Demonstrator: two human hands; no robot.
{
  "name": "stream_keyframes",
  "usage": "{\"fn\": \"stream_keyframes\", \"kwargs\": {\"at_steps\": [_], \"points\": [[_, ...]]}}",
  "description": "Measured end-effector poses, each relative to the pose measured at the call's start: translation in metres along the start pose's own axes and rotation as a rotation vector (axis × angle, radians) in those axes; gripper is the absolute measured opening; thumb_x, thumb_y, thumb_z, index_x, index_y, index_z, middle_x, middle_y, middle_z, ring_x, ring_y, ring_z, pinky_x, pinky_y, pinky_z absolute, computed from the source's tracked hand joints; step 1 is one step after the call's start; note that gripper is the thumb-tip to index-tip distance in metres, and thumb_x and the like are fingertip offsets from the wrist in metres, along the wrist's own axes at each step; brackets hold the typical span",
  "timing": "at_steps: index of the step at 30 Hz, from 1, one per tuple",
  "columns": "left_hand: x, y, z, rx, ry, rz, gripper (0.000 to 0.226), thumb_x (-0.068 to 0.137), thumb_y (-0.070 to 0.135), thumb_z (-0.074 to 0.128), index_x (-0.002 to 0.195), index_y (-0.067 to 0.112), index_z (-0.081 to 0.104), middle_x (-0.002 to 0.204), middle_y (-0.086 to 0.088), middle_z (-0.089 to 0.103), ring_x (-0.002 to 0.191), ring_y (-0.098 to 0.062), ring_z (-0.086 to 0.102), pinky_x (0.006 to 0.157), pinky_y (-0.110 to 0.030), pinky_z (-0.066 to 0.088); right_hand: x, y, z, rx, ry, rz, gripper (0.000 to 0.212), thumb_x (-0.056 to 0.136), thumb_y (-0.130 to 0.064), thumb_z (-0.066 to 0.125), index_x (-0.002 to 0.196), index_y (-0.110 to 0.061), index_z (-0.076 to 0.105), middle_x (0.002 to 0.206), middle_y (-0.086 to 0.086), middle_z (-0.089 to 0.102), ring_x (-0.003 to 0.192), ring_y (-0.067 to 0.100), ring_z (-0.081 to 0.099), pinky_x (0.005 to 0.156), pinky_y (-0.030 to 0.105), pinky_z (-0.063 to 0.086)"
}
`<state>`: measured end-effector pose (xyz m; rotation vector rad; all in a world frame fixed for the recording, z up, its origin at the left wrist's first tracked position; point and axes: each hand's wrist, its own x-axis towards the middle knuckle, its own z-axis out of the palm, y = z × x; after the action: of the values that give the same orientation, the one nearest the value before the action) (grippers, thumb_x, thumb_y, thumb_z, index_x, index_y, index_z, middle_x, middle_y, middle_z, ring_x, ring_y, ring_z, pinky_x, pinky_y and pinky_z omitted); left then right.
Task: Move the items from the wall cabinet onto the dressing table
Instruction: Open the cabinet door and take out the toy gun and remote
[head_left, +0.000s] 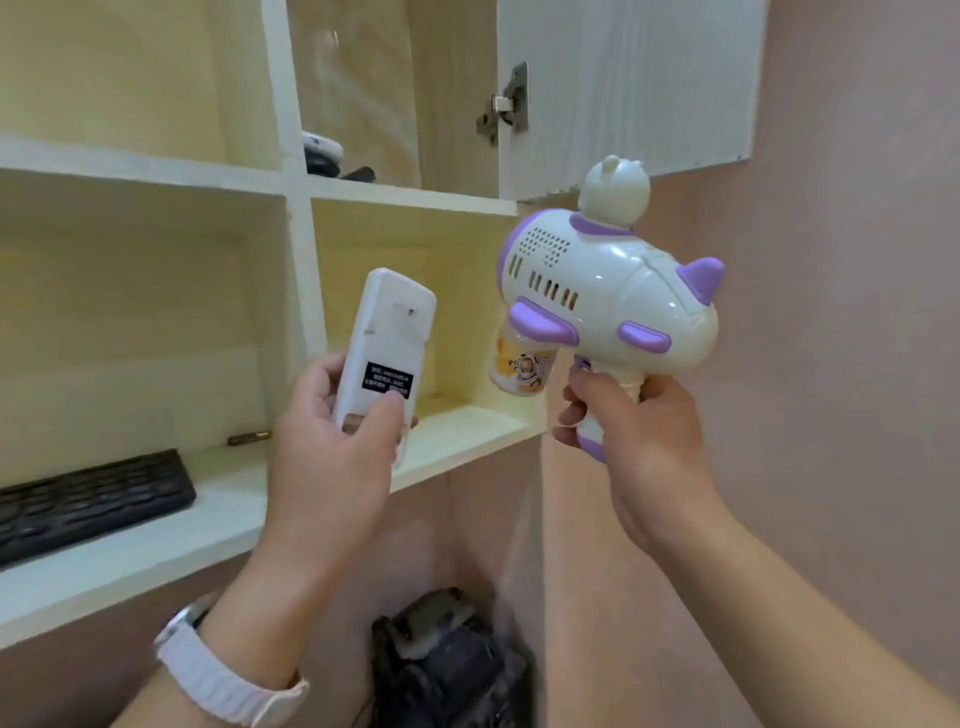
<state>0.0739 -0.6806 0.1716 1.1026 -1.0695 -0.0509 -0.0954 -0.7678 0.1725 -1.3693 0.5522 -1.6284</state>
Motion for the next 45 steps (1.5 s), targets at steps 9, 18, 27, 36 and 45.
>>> {"fn": "stream_keyframes", "kwargs": {"at_steps": [9, 18, 27, 36, 45], "points": [[-0.106, -0.054, 0.029, -0.383, -0.337, -0.374, 0.024, 0.091, 0.001, 0.058, 0.106, 0.02, 0.06, 0.095, -0.005, 0.074, 0.08, -0.023, 0.073, 0.062, -0.036, 0.056, -0.117, 0.02, -0.077, -0.2, 0.342, 0.156, 0.016, 0.078, -0.013, 0.067, 0.092, -0.005, 0.065, 0.074, 0.002, 0.059, 0.065, 0.018, 0.055, 0.067, 0.039, 0.06], [-0.225, -0.021, 0.059, -0.541, -0.627, -0.572, 0.03, 0.089, -0.001, 0.062, 0.11, 0.017, 0.055, 0.1, -0.005, 0.073, 0.082, -0.023, 0.074, 0.063, -0.035, 0.056, -0.243, -0.018, -0.158, -0.226, 0.586, 0.257, 0.013, 0.087, 0.001, 0.057, 0.086, -0.01, 0.064, 0.075, 0.005, 0.057, 0.068, 0.02, 0.052, 0.063, 0.034, 0.054], [-0.387, 0.074, 0.078, -0.664, -0.877, -0.743, 0.031, 0.089, -0.001, 0.061, 0.113, 0.017, 0.052, 0.097, 0.0, 0.074, 0.086, -0.027, 0.073, 0.064, -0.035, 0.053, -0.409, -0.112, -0.24, -0.266, 0.851, 0.288, 0.012, 0.086, -0.001, 0.06, 0.084, -0.012, 0.063, 0.077, 0.005, 0.059, 0.067, 0.018, 0.054, 0.065, 0.037, 0.056], [-0.563, 0.214, 0.074, -0.732, -1.291, -0.787, 0.028, 0.09, -0.001, 0.06, 0.108, 0.018, 0.053, 0.099, -0.003, 0.071, 0.082, -0.023, 0.074, 0.054, -0.026, 0.052, -0.613, -0.238, -0.301, -0.293, 1.198, 0.182, 0.01, 0.087, 0.0, 0.061, 0.094, -0.007, 0.061, 0.081, 0.009, 0.056, 0.065, 0.016, 0.052, 0.063, 0.035, 0.055], [-0.696, 0.328, 0.063, -0.801, -1.712, -0.72, 0.026, 0.089, -0.002, 0.059, 0.107, 0.016, 0.052, 0.099, -0.009, 0.071, 0.08, -0.025, 0.074, 0.059, -0.033, 0.054, -0.758, -0.33, -0.312, -0.315, 1.566, 0.0, 0.015, 0.086, 0.001, 0.06, 0.079, -0.012, 0.062, 0.069, 0.004, 0.056, 0.068, 0.018, 0.053, 0.067, 0.038, 0.058]]}}
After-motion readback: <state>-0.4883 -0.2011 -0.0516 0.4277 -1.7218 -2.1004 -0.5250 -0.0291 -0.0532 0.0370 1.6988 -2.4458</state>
